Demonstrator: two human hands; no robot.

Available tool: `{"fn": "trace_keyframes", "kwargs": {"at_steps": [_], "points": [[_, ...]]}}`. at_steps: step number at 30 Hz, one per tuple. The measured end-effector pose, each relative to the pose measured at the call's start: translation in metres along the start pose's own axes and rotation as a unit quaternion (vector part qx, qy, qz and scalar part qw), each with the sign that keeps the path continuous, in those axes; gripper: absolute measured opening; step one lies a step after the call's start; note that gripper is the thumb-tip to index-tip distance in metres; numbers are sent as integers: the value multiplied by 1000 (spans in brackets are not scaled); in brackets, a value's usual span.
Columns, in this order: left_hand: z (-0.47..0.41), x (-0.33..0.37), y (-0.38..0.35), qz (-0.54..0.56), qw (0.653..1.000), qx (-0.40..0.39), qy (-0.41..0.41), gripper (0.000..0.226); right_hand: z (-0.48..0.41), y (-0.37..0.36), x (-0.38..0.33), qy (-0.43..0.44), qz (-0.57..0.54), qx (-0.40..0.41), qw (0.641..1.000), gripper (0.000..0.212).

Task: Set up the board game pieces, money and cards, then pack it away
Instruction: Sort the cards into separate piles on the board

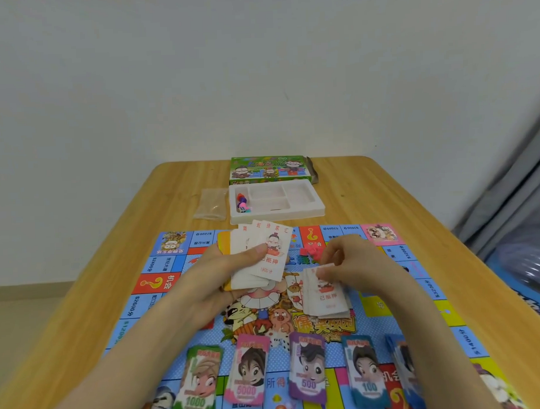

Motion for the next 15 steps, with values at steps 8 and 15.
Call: {"fn": "trace_keyframes", "kwargs": {"at_steps": [8,15], "points": [[1,0,-1,-12,1000,-15,1,35,-3,3,-5,59,3,97,994,11],[1,-2,-3,-20,1000,-21,-4,38,9,-6,-38,193,-238,21,952,9]]}}
Point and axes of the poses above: each hand's wrist, its own z-axis away from the middle knuckle, its own y-axis out of the back of the hand, x = y × z, the point moved 4 cm from there along -z, towards the middle knuckle, and after that the axes turned 5 degrees about -x, right-handed, at the moved point
